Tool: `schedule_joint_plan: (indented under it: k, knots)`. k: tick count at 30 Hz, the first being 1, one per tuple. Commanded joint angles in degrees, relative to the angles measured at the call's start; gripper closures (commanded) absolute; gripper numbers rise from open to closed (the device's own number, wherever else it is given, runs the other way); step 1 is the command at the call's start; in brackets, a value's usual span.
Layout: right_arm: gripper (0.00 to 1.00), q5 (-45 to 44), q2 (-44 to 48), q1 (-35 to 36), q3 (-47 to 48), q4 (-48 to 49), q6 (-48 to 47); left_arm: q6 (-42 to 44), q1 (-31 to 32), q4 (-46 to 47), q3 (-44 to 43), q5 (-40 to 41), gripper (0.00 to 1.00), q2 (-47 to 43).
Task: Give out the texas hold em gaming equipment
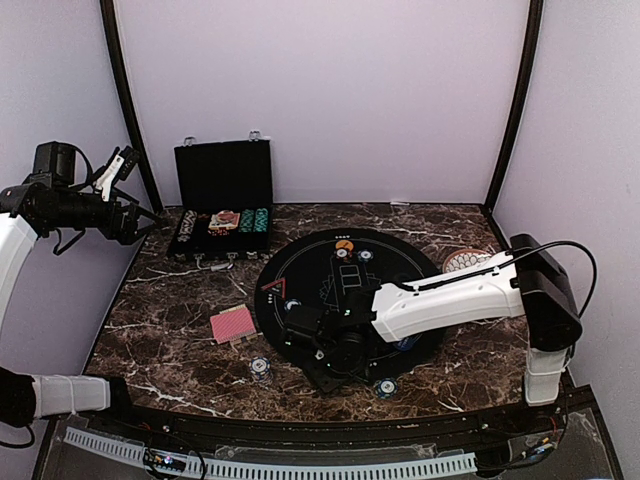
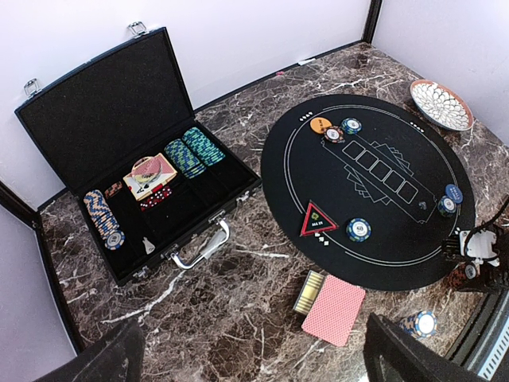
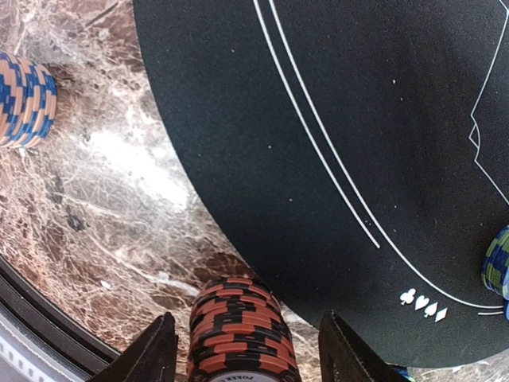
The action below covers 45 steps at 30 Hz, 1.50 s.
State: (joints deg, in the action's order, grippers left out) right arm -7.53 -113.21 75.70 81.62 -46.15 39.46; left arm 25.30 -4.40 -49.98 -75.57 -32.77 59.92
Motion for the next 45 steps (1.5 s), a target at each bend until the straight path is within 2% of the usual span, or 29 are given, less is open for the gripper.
schedule_joint_plan:
  k: [1,16,21,26,28,32,35,45]
  knots:
    - [0.41,-0.99,1.22,0.49,0.99,-1.22,0.25,0.38,-0.34,0.11,0.86,-1.14,0.01,-1.03]
    - [0.58,-1.41,1.67,0.49,2.20,-2.10,0.26,0.32,-0.28,0.04,1.10,-1.53,0.01,-0.90]
    - [0.57,-1.35,1.70,0.63,2.91,-2.77,-0.05,0.28,-0.34,0.02,1.12,-1.78,0.01,-0.82]
    - [0.51,-1.06,1.50,0.68,2.93,-2.89,-0.07,0.43,-0.34,0.05,1.29,-1.56,0.01,-0.93]
    - [0.51,-1.13,1.49,0.61,3.09,-3.05,-0.03,0.54,-0.28,0.14,1.30,-1.34,0.01,-1.02]
    - [0.57,-1.44,1.54,0.65,3.77,-3.48,0.04,0.54,-0.34,0.14,1.30,-1.34,0.01,-1.12]
    - [0.50,-1.29,1.09,0.63,3.94,-4.03,-0.31,0.58,-0.26,0.14,1.30,-1.41,0.01,-1.12]
    - [0.51,-0.11,0.31,0.68,2.58,-3.10,-0.36,0.66,-0.34,0.14,1.15,-1.25,0.01,-1.30]
